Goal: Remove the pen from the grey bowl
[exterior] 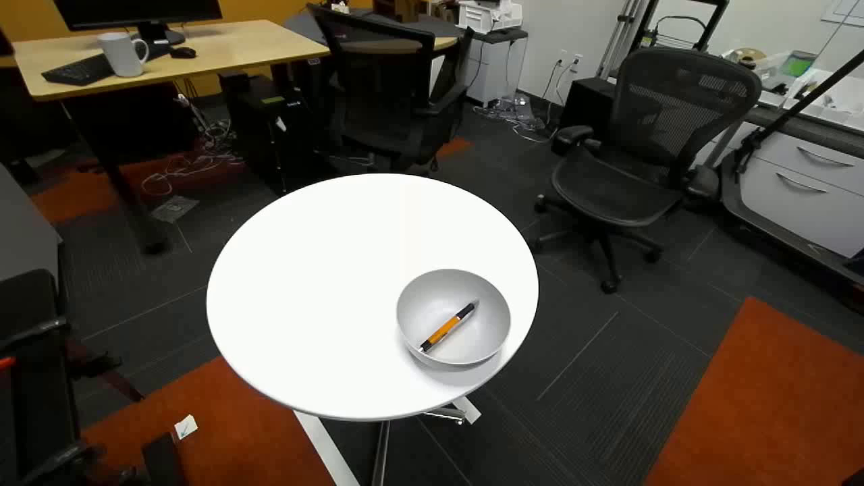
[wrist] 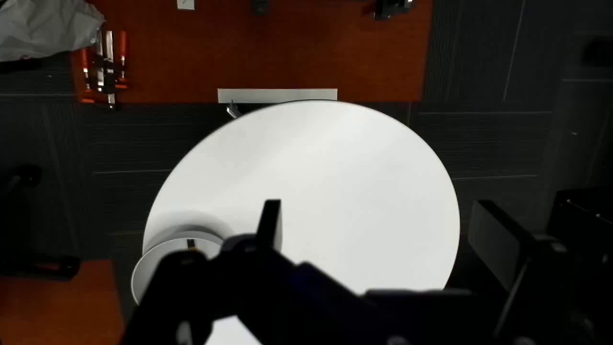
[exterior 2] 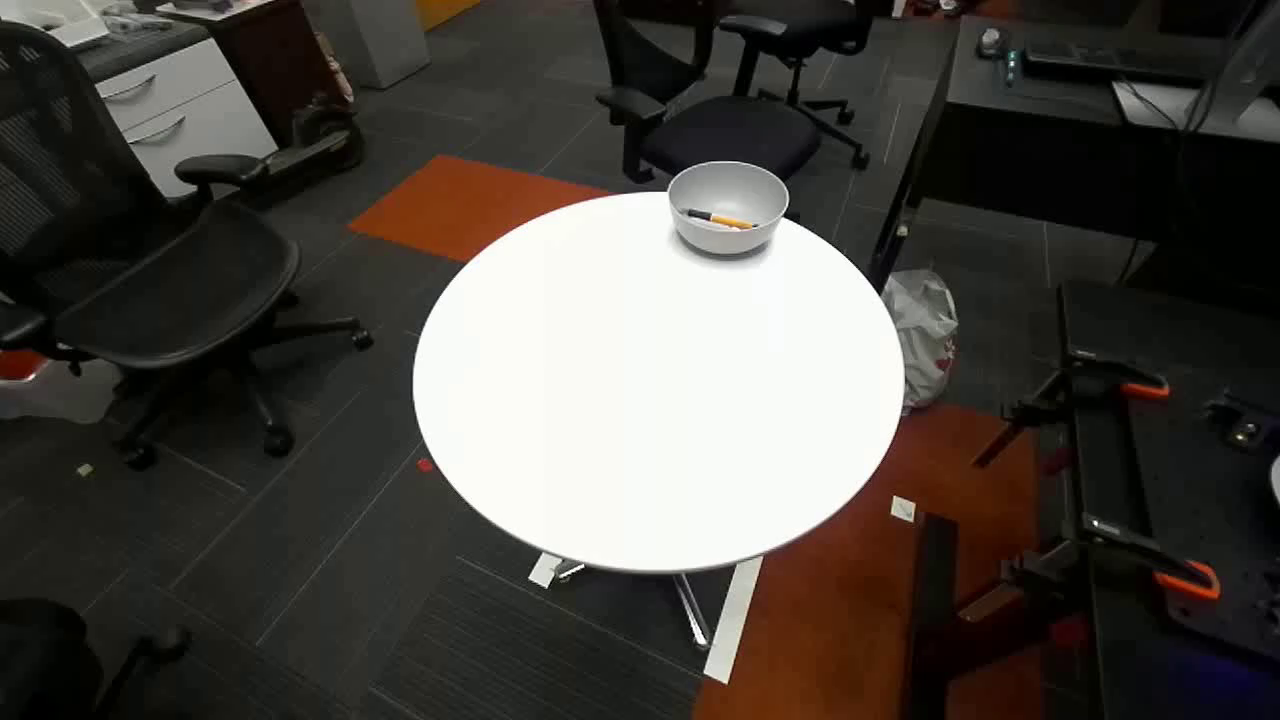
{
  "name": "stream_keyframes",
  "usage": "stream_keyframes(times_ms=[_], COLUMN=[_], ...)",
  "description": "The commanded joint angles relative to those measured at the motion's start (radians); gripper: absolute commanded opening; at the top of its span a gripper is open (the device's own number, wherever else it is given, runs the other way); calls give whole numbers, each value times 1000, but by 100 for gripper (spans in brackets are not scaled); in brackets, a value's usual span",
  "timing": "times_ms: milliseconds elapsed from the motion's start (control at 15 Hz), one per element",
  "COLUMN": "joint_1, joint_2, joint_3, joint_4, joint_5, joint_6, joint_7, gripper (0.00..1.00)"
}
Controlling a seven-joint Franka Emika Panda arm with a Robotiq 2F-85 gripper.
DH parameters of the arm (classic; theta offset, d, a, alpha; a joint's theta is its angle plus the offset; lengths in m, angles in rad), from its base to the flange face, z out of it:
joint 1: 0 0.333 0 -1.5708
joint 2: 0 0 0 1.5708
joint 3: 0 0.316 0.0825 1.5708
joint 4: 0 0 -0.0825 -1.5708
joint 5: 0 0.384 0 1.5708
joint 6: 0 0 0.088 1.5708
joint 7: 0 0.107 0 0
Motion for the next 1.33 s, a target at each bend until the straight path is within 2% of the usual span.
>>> stream_keyframes(times_ms=[0, 667, 933, 1267], joint_1=[-18, -18, -19, -26], joint_2=[4, 4, 92, 222], joint_3=[14, 14, -2, 9], joint_4=[3, 3, 37, 63], joint_5=[9, 9, 30, 32], joint_6=[-3, -3, 49, 148], joint_7=[-9, -9, -6, 1], gripper=[100, 100, 100, 100])
